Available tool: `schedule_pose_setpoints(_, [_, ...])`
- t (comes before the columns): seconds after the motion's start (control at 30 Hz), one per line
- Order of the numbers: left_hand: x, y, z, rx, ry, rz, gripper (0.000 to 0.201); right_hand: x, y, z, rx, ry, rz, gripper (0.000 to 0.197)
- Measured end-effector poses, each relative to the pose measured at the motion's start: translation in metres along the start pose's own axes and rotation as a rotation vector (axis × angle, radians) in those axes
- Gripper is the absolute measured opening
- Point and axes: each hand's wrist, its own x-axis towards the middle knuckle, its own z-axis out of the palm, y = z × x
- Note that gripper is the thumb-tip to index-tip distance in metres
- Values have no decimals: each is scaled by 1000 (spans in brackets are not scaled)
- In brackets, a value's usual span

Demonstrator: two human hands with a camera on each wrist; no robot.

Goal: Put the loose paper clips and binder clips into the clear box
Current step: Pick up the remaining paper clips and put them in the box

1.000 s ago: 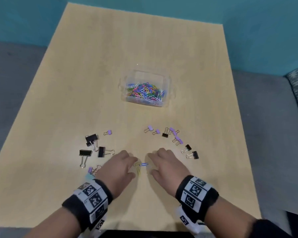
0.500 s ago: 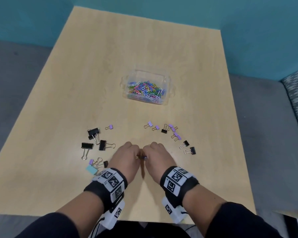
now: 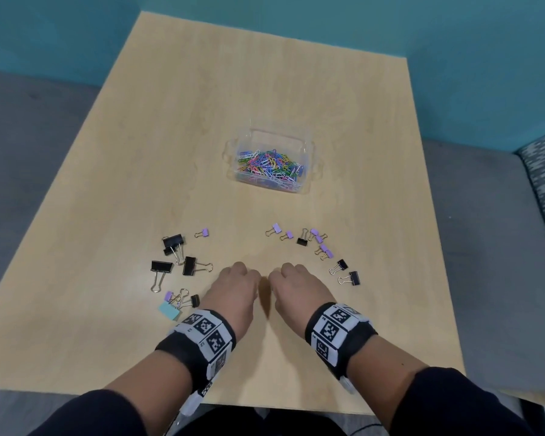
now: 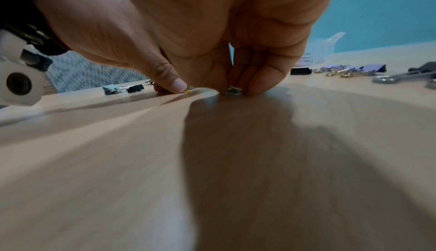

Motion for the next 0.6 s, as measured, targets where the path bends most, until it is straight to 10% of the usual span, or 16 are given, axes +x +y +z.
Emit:
schedule_pose_setpoints(0.23, [-6,2,-9,282,-52,213,46,-3,3,-19,-152,-45,-56,61])
schedule_pose_setpoints(0.6, [8,-5,-2,65,-82,87,25,10,17,-10,-37,-2,6,39])
